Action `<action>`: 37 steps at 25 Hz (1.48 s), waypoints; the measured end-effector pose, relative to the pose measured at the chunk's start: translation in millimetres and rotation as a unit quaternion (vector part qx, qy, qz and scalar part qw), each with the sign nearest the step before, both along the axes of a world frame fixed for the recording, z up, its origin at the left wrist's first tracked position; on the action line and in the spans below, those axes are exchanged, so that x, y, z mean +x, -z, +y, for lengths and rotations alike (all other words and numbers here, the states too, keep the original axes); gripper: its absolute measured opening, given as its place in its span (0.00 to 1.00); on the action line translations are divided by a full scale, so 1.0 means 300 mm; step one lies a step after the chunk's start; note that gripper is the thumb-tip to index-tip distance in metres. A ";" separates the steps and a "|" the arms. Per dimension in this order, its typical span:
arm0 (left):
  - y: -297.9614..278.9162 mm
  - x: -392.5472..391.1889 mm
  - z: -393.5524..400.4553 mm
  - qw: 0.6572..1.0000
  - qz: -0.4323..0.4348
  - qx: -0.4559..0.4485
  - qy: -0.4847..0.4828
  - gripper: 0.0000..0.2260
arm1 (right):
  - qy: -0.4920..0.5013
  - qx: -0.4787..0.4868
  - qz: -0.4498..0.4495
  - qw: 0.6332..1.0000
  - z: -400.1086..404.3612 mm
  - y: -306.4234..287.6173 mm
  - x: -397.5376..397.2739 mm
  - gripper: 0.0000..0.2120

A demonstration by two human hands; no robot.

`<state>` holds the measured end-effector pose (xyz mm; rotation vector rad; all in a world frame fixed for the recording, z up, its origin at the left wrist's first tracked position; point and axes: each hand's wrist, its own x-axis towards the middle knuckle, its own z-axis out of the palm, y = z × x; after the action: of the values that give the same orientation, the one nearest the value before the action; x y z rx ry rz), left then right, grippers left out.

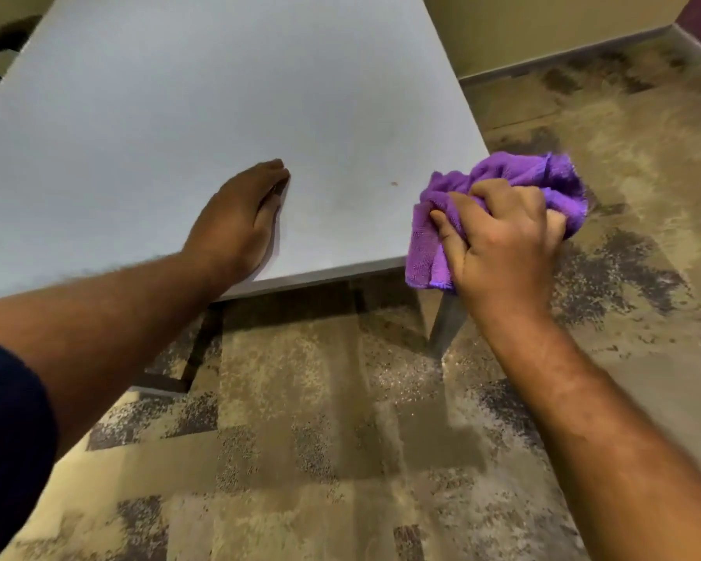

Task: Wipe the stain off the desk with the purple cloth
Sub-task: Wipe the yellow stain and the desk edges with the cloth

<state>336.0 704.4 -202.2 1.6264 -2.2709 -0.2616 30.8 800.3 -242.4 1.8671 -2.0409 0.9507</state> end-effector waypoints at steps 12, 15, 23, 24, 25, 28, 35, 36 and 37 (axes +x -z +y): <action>-0.035 -0.018 0.002 0.996 -0.034 0.067 -0.056 0.24 | -0.302 0.261 0.052 0.916 -0.487 -0.175 0.020 0.22; -0.041 -0.020 0.001 0.994 -0.048 0.084 -0.055 0.24 | -0.358 0.248 0.069 0.898 -0.687 -0.174 -0.020 0.21; -0.044 -0.004 -0.013 0.994 -0.048 0.085 -0.058 0.24 | -0.273 0.264 -0.053 0.923 -0.781 -0.204 -0.145 0.23; -0.043 -0.004 -0.010 0.993 -0.047 0.088 -0.058 0.24 | -0.283 0.272 -0.038 0.919 -0.703 -0.198 -0.108 0.25; -0.040 -0.006 -0.008 0.993 -0.048 0.093 -0.059 0.24 | -0.294 0.289 -0.029 0.911 -0.618 -0.188 -0.072 0.27; -0.038 -0.002 -0.011 0.991 -0.054 0.110 -0.062 0.25 | -0.374 0.324 -0.024 0.869 -0.378 -0.222 0.039 0.30; -0.146 -0.158 0.022 0.963 -0.066 0.198 -0.171 0.26 | -0.591 0.426 0.073 0.681 -0.299 -0.341 -0.018 0.24; -0.174 -0.222 0.036 0.952 -0.056 0.229 -0.196 0.26 | -0.588 0.441 0.080 0.674 -0.319 -0.356 -0.063 0.23; -0.190 -0.287 0.063 0.941 -0.042 0.258 -0.214 0.28 | -0.567 0.455 0.068 0.683 -0.345 -0.364 -0.113 0.22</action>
<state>249.9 723.4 -145.1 2.3803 -1.9289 -0.7318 -3.1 696.7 -133.2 3.7025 -1.0447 -0.3161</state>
